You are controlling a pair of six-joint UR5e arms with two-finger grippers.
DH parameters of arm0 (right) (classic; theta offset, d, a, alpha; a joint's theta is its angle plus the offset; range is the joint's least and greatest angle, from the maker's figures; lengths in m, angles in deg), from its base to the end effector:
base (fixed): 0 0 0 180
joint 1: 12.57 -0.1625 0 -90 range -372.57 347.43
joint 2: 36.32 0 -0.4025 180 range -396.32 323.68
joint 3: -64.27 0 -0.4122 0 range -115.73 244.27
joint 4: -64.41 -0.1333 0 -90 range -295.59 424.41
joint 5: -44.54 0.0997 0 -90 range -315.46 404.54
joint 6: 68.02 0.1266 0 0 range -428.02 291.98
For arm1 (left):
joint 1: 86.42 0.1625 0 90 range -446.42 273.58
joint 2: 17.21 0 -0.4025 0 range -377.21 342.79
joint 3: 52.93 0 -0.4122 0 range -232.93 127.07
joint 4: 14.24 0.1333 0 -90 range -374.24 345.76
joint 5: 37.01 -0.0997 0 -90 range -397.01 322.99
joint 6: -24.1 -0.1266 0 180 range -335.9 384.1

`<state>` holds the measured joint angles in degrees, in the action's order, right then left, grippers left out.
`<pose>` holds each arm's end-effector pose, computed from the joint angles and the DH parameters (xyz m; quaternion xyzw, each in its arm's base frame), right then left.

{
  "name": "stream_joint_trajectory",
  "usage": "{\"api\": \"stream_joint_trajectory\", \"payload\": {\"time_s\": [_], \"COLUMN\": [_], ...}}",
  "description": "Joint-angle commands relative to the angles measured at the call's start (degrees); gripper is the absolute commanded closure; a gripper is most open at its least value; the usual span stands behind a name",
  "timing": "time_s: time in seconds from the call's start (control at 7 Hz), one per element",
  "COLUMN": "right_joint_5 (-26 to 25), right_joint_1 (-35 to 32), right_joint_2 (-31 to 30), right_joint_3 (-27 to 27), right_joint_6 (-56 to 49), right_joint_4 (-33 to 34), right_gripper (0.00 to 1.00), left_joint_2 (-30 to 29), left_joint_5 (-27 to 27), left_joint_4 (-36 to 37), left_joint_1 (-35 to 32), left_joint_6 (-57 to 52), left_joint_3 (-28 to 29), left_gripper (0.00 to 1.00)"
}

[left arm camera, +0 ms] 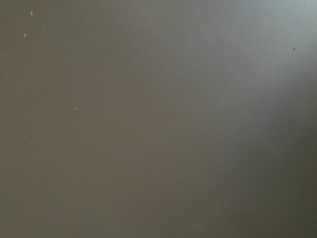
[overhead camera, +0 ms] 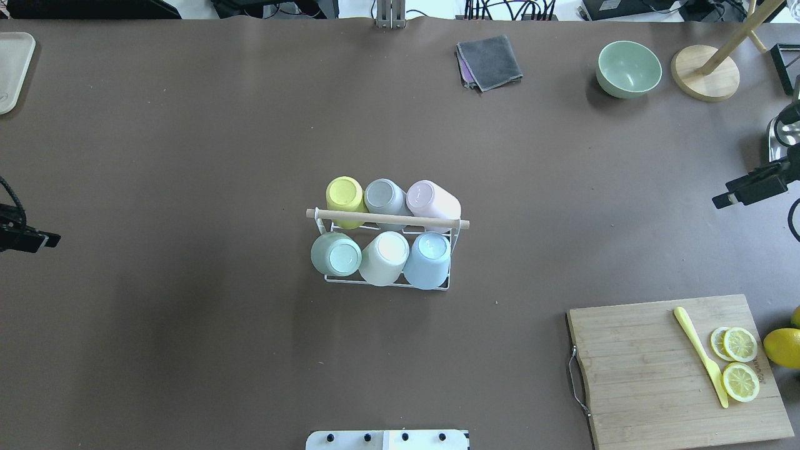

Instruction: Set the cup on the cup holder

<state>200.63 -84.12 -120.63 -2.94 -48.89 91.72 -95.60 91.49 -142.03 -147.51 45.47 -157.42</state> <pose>-0.1543 -0.5181 0.6489 0.1455 -0.5805 -0.2067 0.7740 0.1799 -0.4385 0.5462 0.1657 0.4192 0.1725 0.8758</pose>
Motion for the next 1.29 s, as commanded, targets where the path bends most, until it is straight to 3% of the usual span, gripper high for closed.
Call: {"api": "stream_joint_trajectory", "payload": {"time_s": [0.0, 0.29, 0.43, 1.0, 1.14], "right_joint_5": [-0.96, -0.87, -0.7, -1.05, -2.35], "right_joint_1": [-0.25, -1.56, -3.05, -4.82, -5.26], "right_joint_2": [-0.5, 2.74, 5.11, 10.05, 9.96], "right_joint_3": [1.47, 1.11, -0.63, -6.25, -8.1], "right_joint_6": [0.12, 0.29, 1.34, 23.09, 24.71], "right_joint_4": [4.57, 5.46, 8.95, 20.2, 26.07], "right_gripper": [0.0, 0.0, 0.0, 0.0, 0.0], "left_joint_2": [-0.52, -1.92, -1.93, -0.88, -0.62], "left_joint_5": [2.19, 2.19, 2.36, 9.91, 9.49], "left_joint_4": [19.78, 29.84, 32.06, 38.85, 38.94], "left_joint_1": [-8.4, -13.5, -15.7, -31.95, -33.38], "left_joint_6": [-0.09, -0.35, -1.49, -29.81, -29.71], "left_joint_3": [0.43, 2.52, 3.84, 9.3, 9.22], "left_gripper": [0.02, 0.02, 0.02, 0.02, 0.02]}}
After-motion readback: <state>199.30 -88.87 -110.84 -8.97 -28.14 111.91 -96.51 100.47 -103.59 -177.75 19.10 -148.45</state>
